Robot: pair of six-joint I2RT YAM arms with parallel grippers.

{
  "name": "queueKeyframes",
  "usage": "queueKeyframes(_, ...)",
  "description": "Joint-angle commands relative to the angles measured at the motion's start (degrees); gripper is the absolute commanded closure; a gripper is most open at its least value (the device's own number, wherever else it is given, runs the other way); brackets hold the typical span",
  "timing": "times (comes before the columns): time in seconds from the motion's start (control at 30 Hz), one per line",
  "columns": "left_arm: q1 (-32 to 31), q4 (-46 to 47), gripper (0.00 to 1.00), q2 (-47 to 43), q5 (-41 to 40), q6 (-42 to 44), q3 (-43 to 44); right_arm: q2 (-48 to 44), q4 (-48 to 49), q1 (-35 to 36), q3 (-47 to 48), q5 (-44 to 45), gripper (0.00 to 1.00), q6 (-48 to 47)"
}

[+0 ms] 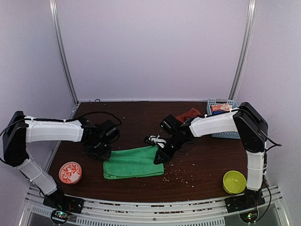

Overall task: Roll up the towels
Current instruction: Smooth out the towel at the center of the board.

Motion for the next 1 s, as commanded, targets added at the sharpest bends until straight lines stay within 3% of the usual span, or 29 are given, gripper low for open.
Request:
queueKeyframes(0.0, 1.09, -2.42, 0.64, -0.54, -2.08, -0.82, -0.05, 0.82, -0.39, -0.13, -0.35, -0.56, 0.83, -0.09)
queueKeyframes(0.07, 1.13, -2.56, 0.57, -1.77, -1.93, -0.75, 0.62, 0.55, -0.44, -0.13, -0.34, -0.40, 0.83, -0.12)
queueKeyframes(0.2, 0.66, -1.82, 0.56, -4.93, -0.17, 0.74, 2.89, -1.16, -2.11, -0.13, 0.79, -0.83, 0.83, -0.85)
queueKeyframes(0.37, 0.47, 2.52, 0.71, -5.82, 7.32, 4.40, 2.95, -5.17, -4.47, -0.26, 3.54, 0.55, 0.82, -2.14)
queueKeyframes(0.57, 0.60, 5.63, 0.91, -0.95, 6.35, 5.51, 3.13, -2.31, -5.76, -0.66, 8.46, 4.07, 0.81, -2.23)
queueKeyframes(0.97, 5.70, 15.29, 0.98, 5.71, -0.10, 2.84, -2.88, 9.62, -4.43, -2.67, 15.56, 13.13, 0.82, 2.78)
